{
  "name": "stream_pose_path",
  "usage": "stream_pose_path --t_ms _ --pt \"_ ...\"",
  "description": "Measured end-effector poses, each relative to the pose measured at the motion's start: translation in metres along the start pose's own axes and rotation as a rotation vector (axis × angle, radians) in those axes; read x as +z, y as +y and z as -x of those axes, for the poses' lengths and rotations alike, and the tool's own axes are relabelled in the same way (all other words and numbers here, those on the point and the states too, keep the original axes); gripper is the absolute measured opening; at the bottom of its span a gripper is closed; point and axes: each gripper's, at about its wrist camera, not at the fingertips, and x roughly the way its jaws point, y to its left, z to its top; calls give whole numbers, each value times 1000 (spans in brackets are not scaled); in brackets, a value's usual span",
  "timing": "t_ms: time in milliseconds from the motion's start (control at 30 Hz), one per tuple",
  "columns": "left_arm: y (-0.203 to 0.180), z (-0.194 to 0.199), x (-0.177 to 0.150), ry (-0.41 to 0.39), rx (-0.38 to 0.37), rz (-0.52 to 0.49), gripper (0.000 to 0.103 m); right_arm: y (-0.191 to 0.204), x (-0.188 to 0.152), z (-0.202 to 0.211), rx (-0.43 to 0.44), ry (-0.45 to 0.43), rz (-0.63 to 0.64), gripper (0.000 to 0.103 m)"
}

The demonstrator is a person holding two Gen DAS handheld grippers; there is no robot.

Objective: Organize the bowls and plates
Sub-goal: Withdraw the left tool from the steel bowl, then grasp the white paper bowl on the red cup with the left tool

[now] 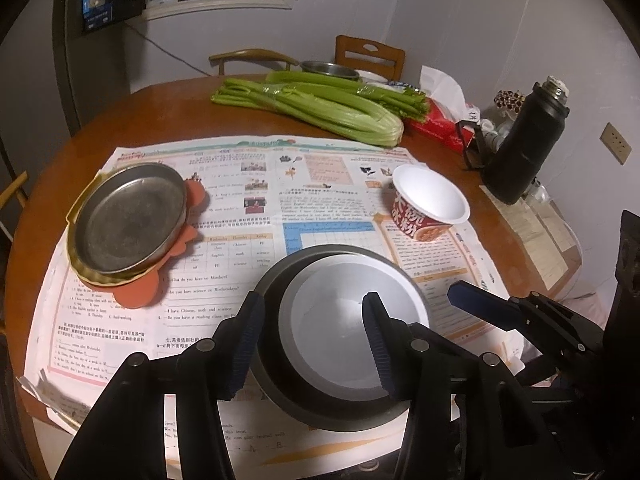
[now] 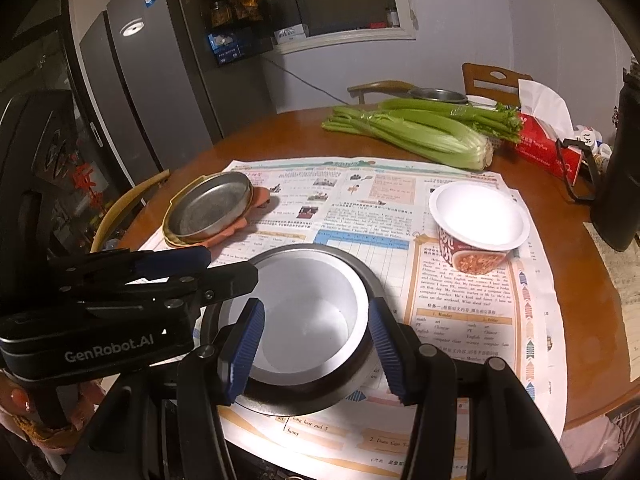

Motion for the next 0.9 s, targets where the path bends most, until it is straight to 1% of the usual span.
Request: stream_pose_path --t_ms 367,533,700,900 --pt "-10 14 8 -38 -7 -17 55 -8 3 12 -4 -36 -18 55" --pt "-18 14 16 -46 -21 -34 56 -20 7 21 -18 -67 -42 55" --pt "-31 7 28 -44 -48 -61 57 -41 11 31 -50 -101 -87 55" --pt "-51 -15 49 -13 -84 -91 57 -80 20 37 -104 -129 -165 55"
